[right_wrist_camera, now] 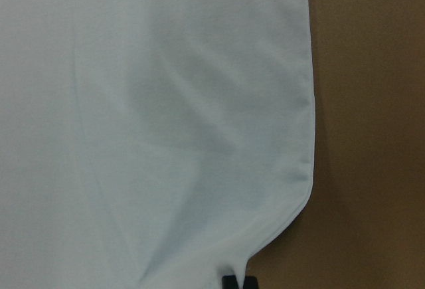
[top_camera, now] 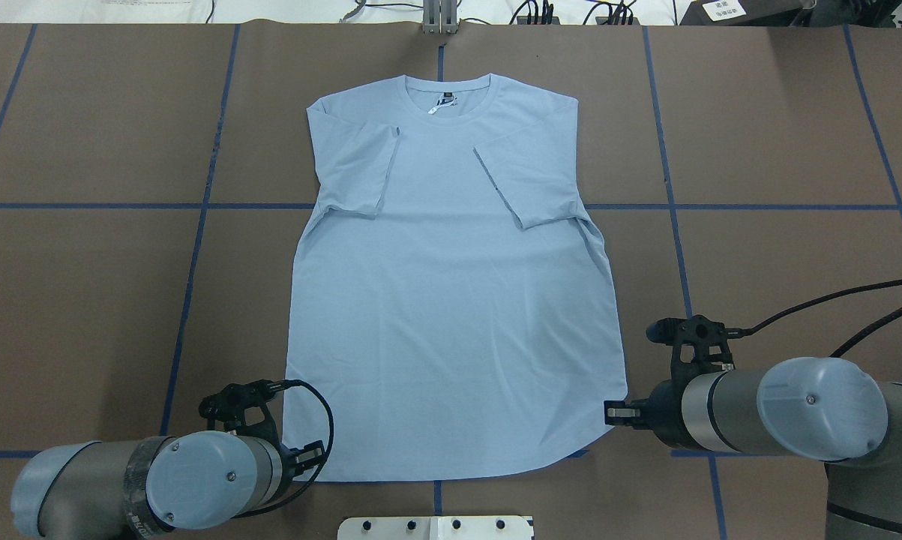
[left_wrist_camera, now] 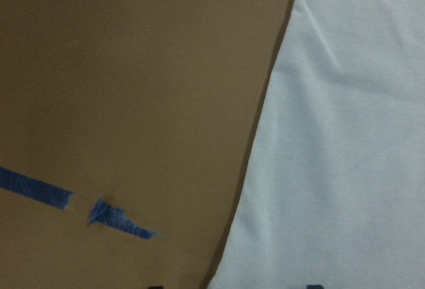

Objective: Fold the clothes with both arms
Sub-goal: 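Grasp both hem corners nearest the robot with the left and right grippers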

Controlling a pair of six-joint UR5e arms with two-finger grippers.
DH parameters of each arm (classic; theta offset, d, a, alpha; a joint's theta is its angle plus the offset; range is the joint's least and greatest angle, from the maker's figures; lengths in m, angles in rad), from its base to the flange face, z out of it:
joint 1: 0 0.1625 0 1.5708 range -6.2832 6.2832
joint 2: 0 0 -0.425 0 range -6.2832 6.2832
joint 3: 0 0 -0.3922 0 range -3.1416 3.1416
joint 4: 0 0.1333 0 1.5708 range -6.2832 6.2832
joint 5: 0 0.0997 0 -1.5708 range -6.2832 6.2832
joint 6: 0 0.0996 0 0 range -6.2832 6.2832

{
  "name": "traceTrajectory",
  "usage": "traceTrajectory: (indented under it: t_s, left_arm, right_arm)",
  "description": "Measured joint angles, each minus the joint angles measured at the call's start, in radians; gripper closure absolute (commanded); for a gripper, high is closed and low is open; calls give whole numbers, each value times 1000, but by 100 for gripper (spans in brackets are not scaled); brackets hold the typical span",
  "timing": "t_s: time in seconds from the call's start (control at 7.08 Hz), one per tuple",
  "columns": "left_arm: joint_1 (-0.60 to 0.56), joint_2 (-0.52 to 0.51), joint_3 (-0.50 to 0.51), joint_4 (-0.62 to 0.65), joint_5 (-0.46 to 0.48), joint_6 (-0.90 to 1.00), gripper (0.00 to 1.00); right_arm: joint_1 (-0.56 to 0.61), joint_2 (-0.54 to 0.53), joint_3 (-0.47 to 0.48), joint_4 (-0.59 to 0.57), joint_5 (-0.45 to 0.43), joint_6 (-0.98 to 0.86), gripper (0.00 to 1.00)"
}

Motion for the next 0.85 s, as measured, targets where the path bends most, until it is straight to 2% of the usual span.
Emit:
traceTrajectory:
  t_s: [0.42, 0.85]
  left_arm:
    - [0, 0, -1, 0, -1, -3, 69]
    - [0, -5, -3, 0, -1, -7, 86]
  right_arm:
    - [0, 0, 0, 0, 2, 0, 100]
    - [0, 0, -1, 0, 2, 0, 100]
